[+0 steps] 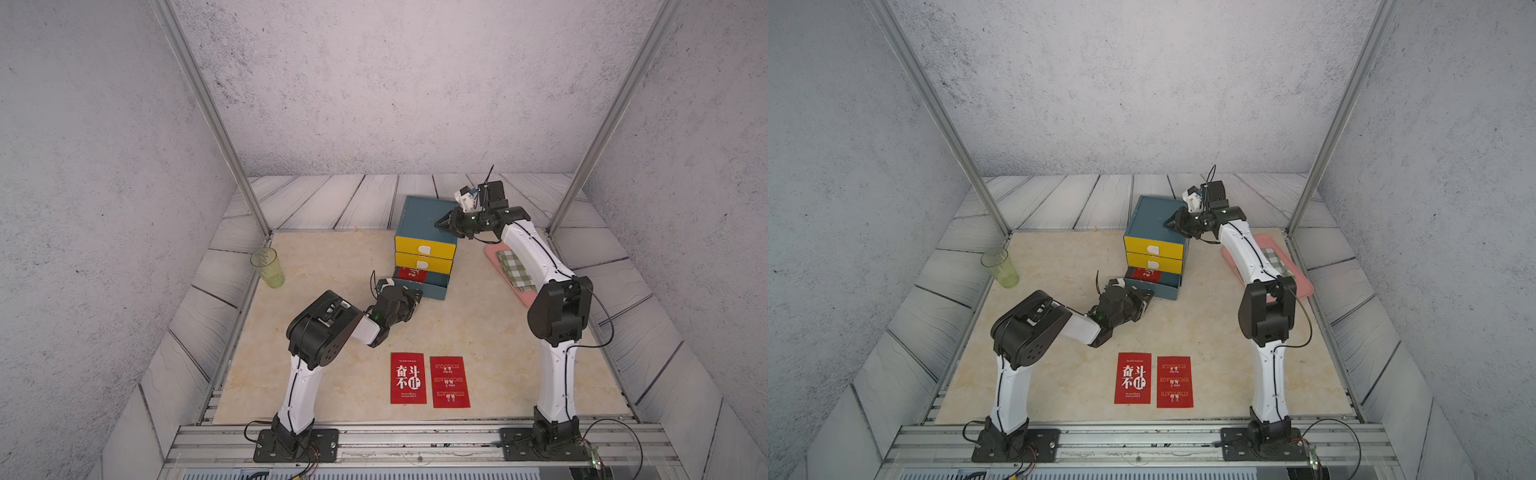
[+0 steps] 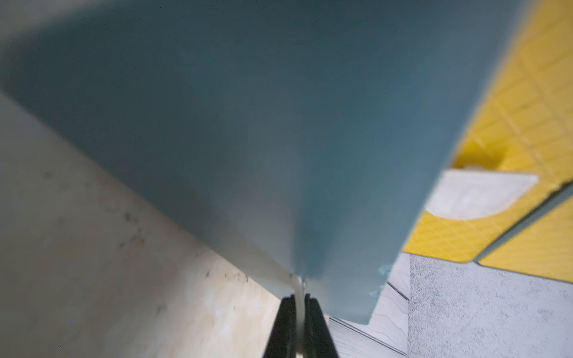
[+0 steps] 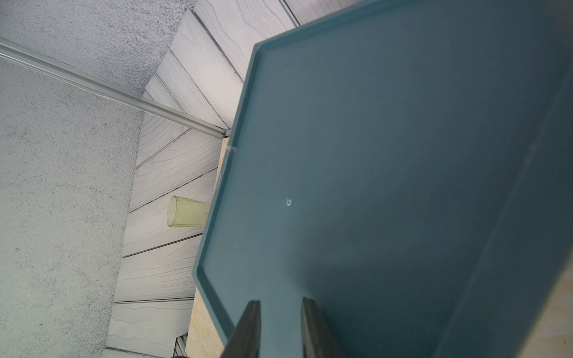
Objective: Take the postcards out of the drawer
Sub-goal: Open the drawer in the storage box.
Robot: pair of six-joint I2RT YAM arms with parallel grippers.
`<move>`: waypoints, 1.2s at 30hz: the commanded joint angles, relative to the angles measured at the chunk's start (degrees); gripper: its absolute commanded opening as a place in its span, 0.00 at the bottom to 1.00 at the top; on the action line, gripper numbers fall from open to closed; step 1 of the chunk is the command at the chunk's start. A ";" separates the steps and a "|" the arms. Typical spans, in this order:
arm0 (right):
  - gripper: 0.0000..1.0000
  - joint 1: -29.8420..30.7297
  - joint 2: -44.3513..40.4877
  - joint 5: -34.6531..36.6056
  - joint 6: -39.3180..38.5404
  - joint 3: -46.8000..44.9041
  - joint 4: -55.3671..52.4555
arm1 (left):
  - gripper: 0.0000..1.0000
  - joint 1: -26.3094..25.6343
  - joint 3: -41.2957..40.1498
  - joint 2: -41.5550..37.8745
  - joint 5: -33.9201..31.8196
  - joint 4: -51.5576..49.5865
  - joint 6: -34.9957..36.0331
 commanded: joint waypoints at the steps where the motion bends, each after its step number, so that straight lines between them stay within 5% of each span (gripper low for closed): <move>1: 0.26 0.33 4.00 1.30 -1.09 -0.51 -2.99 | 0.00 -1.19 -2.96 -5.17 -2.09 0.71 0.53; 11: 0.26 0.45 4.90 1.62 -1.57 -0.46 -4.20 | 0.00 -5.67 -9.83 -13.08 -5.31 -2.72 1.01; 36: 0.26 0.76 4.62 2.13 -2.72 -1.27 -5.74 | 0.00 -8.90 -16.94 -15.56 -8.16 -5.36 -1.08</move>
